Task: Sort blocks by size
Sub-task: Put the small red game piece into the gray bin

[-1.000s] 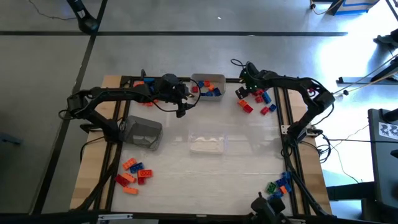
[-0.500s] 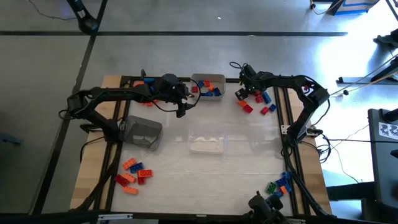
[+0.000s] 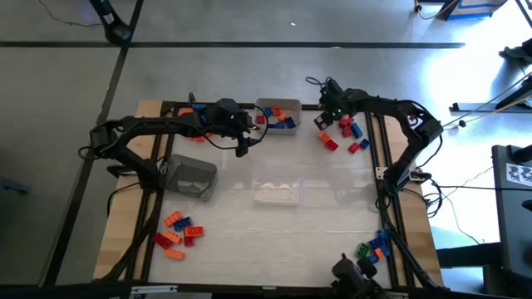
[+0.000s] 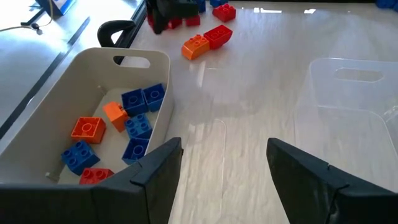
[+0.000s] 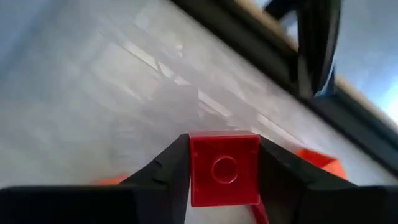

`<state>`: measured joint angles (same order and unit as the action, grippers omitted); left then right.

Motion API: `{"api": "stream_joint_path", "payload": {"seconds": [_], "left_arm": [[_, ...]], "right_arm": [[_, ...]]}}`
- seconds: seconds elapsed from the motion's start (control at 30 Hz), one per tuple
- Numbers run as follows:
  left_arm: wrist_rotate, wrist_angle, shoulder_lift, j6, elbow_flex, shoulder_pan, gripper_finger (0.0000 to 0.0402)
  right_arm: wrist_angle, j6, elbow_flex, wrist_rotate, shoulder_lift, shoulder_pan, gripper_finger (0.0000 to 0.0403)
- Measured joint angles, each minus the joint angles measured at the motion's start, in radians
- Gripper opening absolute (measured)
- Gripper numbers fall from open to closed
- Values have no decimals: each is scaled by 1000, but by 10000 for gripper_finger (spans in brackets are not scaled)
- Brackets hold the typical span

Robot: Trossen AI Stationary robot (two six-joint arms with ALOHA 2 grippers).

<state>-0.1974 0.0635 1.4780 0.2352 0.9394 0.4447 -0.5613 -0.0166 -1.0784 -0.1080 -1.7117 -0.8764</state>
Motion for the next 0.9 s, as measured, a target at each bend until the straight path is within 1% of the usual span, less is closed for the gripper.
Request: {"api": "stream_joint_path", "payload": {"seconds": [0.07, 0.13, 0.23, 0.33, 0.43, 0.63, 0.9], "left_arm": [[0, 0, 0, 0, 0, 0, 223], [0, 0, 0, 0, 0, 0, 223], [0, 0, 0, 0, 0, 0, 223], [0, 0, 0, 1, 0, 0, 223], [0, 0, 0, 7, 0, 0, 223], [0, -1, 0, 7, 0, 0, 223], [0, -1, 0, 7, 0, 0, 223]], "right_arm": [[1, 3, -23, 49, 27, 0, 162], [28, 12, -44, 121, 54, 0, 163], [76, 19, -62, 225, 77, 3, 152], [174, 23, -65, 281, 87, 26, 143], [263, 41, -65, 304, 86, 66, 146], [434, 52, -65, 311, 55, 158, 156], [539, 100, -65, 301, -18, 230, 157]]}}
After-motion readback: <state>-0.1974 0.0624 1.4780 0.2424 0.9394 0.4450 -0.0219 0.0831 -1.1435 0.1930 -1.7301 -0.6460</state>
